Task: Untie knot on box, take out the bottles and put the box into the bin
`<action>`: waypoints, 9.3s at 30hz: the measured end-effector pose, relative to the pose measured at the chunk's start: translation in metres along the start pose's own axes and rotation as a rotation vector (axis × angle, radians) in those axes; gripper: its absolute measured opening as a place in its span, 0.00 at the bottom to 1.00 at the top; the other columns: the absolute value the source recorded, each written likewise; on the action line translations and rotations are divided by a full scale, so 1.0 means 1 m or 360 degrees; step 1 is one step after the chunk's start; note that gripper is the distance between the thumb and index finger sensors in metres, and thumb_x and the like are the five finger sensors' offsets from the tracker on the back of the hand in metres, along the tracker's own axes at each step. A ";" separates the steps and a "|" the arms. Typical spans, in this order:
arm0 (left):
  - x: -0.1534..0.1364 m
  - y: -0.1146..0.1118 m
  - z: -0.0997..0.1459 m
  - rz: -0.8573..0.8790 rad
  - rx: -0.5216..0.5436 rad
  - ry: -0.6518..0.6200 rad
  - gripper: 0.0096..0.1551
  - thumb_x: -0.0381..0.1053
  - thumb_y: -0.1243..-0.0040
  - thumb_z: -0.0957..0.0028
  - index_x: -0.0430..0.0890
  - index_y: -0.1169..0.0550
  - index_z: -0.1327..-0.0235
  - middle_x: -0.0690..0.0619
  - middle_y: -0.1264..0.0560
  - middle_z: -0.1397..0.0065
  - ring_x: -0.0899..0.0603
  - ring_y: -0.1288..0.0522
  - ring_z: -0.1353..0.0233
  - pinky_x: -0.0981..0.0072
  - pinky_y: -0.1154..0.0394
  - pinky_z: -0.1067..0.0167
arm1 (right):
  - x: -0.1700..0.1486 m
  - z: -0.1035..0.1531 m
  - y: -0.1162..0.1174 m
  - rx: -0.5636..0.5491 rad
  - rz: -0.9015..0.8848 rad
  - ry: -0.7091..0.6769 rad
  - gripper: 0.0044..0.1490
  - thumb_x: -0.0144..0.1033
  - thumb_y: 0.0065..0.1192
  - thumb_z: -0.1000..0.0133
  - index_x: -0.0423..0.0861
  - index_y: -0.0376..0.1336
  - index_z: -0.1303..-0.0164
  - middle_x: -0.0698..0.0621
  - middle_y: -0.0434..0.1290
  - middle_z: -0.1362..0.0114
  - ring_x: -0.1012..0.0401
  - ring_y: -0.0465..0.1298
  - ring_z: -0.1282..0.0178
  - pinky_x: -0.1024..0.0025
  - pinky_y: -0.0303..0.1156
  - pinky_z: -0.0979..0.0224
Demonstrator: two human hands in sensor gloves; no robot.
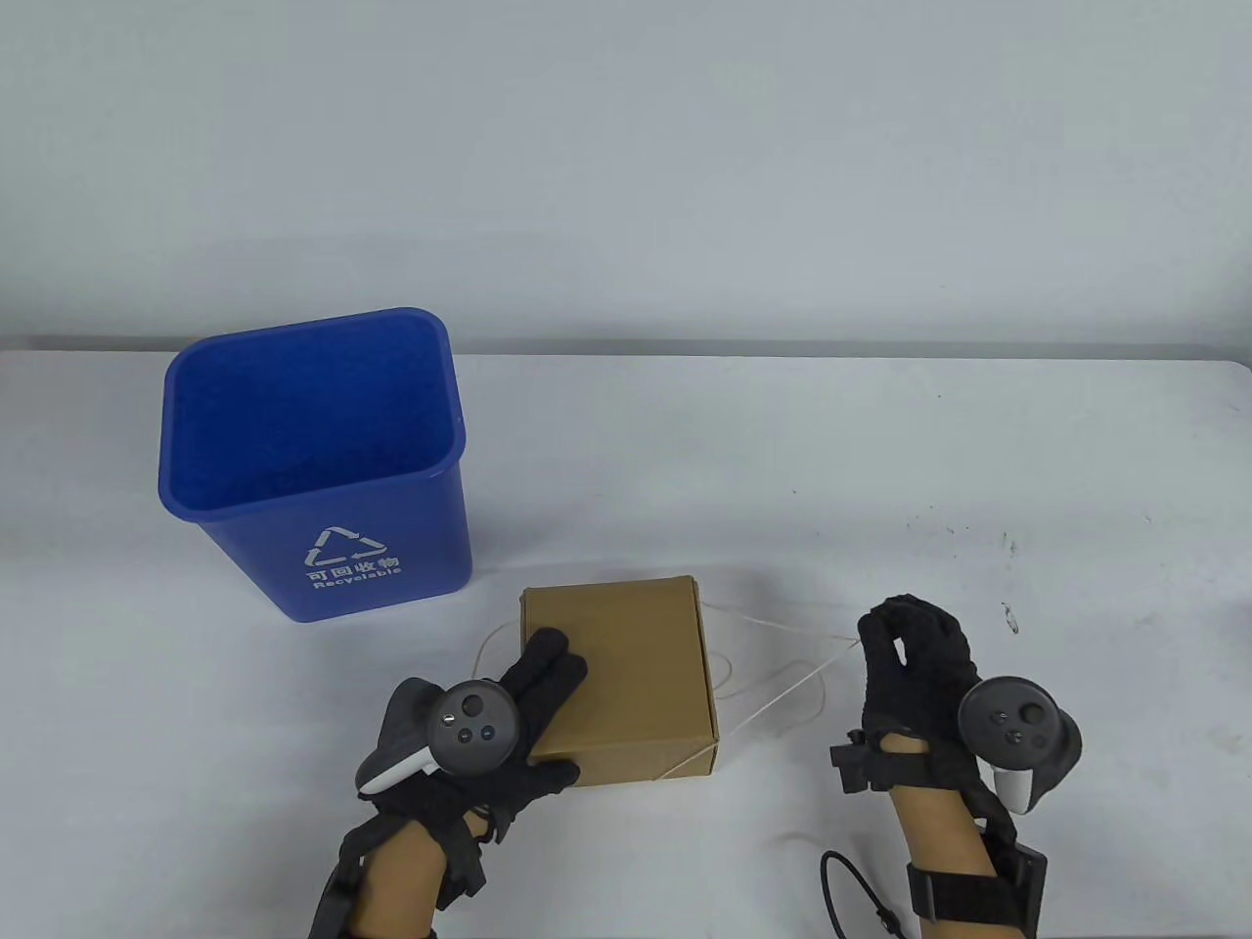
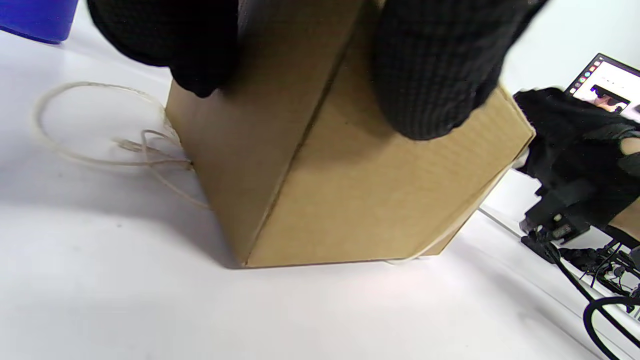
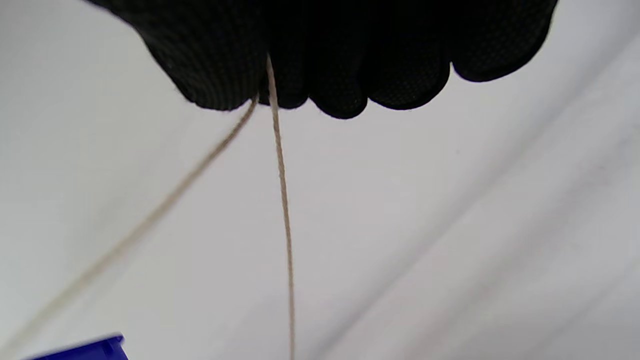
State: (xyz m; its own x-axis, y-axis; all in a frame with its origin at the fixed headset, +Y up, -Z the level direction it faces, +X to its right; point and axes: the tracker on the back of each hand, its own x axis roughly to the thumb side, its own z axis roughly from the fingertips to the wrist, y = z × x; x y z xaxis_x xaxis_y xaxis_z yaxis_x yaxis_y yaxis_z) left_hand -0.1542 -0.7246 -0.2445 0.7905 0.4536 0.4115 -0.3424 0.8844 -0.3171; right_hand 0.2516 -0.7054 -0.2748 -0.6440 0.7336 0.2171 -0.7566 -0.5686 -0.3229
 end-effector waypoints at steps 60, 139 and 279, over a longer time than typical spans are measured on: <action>-0.010 -0.006 -0.008 0.0116 0.0186 0.0322 0.69 0.75 0.33 0.55 0.58 0.65 0.21 0.30 0.51 0.19 0.27 0.20 0.34 0.37 0.24 0.38 | 0.033 0.022 0.127 0.1119 0.1156 -0.0095 0.24 0.38 0.67 0.47 0.44 0.68 0.43 0.45 0.73 0.42 0.52 0.74 0.49 0.58 0.73 0.48; -0.023 0.001 -0.007 0.0348 0.0341 0.0242 0.56 0.66 0.41 0.47 0.49 0.55 0.17 0.37 0.40 0.19 0.25 0.24 0.33 0.34 0.27 0.38 | 0.134 0.088 0.195 0.1646 0.0567 -0.0855 0.34 0.41 0.58 0.45 0.42 0.60 0.29 0.42 0.53 0.20 0.41 0.60 0.24 0.41 0.59 0.29; -0.041 0.045 -0.010 -0.0112 0.0363 0.0394 0.23 0.45 0.46 0.48 0.43 0.29 0.40 0.41 0.45 0.24 0.28 0.55 0.19 0.23 0.56 0.26 | 0.038 0.008 0.103 0.1442 0.0041 -0.0192 0.51 0.55 0.48 0.42 0.53 0.27 0.22 0.56 0.17 0.22 0.28 0.40 0.21 0.30 0.45 0.27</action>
State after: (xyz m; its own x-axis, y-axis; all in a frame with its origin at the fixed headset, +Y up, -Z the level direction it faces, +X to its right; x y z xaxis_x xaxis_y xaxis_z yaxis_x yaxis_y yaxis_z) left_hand -0.1969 -0.7048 -0.2841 0.9061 0.3747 0.1967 -0.3651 0.9271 -0.0843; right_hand 0.1483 -0.7393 -0.2928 -0.6309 0.7017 0.3310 -0.5085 -0.6962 0.5068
